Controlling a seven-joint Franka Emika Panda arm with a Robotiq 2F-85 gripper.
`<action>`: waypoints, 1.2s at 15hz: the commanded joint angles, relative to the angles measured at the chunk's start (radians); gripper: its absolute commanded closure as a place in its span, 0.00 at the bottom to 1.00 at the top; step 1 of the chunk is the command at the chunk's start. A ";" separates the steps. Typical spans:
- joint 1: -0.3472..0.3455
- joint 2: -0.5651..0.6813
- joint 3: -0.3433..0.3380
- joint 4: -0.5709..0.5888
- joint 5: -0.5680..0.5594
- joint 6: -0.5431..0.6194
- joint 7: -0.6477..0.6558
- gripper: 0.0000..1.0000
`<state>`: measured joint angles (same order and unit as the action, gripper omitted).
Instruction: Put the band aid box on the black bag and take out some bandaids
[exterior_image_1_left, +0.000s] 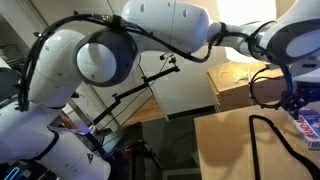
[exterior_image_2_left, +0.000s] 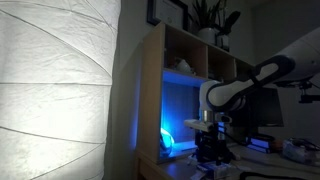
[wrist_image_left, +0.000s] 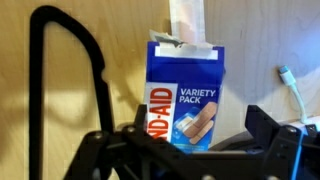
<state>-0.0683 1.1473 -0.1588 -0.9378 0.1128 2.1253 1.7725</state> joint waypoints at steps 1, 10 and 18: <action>-0.002 0.032 0.007 0.050 -0.007 -0.078 0.015 0.00; -0.006 0.108 0.012 0.124 -0.010 -0.178 0.015 0.00; -0.005 0.103 0.010 0.150 0.010 -0.159 0.017 0.51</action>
<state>-0.0695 1.2458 -0.1533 -0.8258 0.1129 1.9828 1.7727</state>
